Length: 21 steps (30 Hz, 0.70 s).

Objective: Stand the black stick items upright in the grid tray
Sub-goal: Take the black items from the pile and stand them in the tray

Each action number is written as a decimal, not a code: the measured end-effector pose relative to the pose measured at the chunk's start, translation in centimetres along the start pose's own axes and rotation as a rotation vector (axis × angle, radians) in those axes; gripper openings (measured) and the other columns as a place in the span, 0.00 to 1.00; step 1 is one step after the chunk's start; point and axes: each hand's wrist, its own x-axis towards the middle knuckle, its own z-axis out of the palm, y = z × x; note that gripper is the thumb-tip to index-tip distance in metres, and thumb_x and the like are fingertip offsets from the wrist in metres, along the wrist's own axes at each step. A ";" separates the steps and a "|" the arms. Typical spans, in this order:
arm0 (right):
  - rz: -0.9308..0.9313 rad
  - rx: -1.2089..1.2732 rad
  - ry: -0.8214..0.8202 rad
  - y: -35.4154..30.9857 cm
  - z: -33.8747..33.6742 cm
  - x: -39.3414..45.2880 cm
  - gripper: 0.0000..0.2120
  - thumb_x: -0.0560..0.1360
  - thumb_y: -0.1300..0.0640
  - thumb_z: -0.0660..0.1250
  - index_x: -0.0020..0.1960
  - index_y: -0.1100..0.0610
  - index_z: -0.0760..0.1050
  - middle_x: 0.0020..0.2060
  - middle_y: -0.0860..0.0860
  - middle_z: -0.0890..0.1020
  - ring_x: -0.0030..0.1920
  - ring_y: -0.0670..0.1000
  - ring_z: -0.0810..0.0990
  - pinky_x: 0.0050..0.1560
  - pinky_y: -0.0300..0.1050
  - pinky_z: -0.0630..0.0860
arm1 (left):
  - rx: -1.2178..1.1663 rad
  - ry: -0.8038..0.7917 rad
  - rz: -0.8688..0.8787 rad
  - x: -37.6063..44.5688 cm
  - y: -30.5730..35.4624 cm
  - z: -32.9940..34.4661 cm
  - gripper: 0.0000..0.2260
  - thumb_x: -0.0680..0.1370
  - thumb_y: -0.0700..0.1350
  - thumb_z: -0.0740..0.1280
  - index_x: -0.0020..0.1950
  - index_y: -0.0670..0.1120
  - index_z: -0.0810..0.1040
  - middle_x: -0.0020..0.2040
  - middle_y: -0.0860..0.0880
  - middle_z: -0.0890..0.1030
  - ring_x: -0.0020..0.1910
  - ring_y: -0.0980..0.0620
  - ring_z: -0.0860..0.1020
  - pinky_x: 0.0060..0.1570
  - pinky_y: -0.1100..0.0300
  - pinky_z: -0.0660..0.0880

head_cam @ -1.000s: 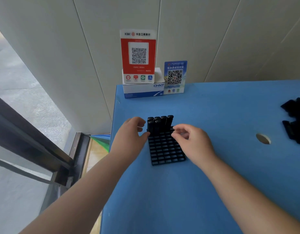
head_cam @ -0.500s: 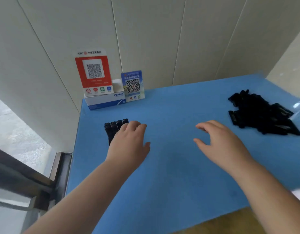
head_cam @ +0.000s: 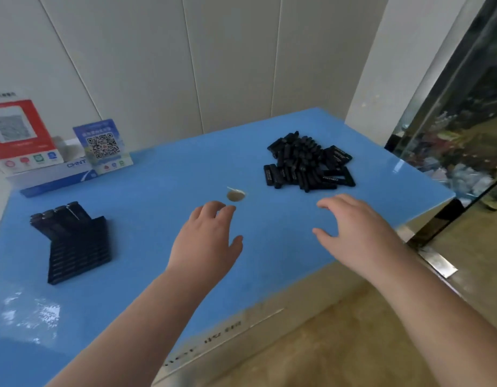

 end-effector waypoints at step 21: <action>0.186 -0.021 0.029 16.1 -2.7 6.6 0.20 0.77 0.45 0.69 0.67 0.48 0.72 0.60 0.43 0.75 0.63 0.49 0.73 0.58 0.46 0.74 | -0.125 -0.097 0.278 16.9 16.1 8.2 0.23 0.79 0.54 0.64 0.74 0.51 0.68 0.67 0.54 0.72 0.67 0.50 0.69 0.64 0.57 0.69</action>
